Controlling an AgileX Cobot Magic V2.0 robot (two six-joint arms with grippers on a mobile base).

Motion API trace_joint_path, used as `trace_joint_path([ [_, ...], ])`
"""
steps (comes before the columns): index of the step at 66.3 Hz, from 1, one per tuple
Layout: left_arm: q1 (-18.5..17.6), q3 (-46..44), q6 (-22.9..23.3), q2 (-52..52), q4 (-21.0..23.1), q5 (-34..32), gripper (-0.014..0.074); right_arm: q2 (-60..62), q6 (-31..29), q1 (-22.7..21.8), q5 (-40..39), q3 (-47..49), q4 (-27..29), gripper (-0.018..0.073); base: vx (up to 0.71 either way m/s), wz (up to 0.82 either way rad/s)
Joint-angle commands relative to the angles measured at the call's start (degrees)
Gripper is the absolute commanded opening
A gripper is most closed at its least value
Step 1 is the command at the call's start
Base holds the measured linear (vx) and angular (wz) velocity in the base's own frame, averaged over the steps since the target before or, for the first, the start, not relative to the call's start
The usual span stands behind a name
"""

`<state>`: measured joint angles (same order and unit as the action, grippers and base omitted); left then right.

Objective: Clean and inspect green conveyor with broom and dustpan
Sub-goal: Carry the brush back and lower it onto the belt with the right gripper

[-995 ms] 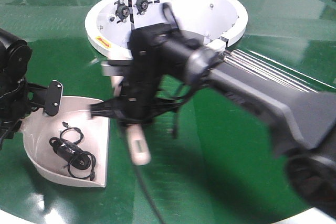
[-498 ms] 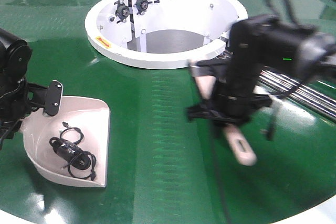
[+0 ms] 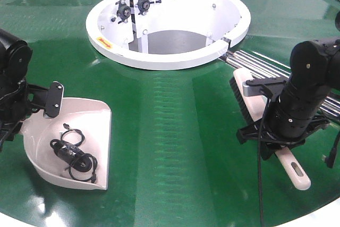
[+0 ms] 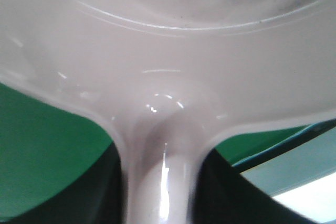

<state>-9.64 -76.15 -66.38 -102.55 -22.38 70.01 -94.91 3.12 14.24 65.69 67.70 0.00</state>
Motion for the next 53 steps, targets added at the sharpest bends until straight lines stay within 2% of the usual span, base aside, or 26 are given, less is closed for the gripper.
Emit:
trace_joint_path([
  [1,-0.3,-1.6,0.8,3.0,-0.2,1.4,-0.0006,2.6,-1.6,-0.4,-2.0,1.1,0.8,-0.0001,0.0,0.0],
  [36,-0.3,-1.6,0.8,3.0,-0.2,1.4,-0.0006,2.7,-7.4,-0.4,-3.0,1.1,2.6,-0.0001,0.0,0.0],
  [53,-0.3,-1.6,0.8,3.0,-0.2,1.4,-0.0006,2.7,-7.6,-0.4,-2.4,1.1,3.3,-0.0001,0.0,0.0],
])
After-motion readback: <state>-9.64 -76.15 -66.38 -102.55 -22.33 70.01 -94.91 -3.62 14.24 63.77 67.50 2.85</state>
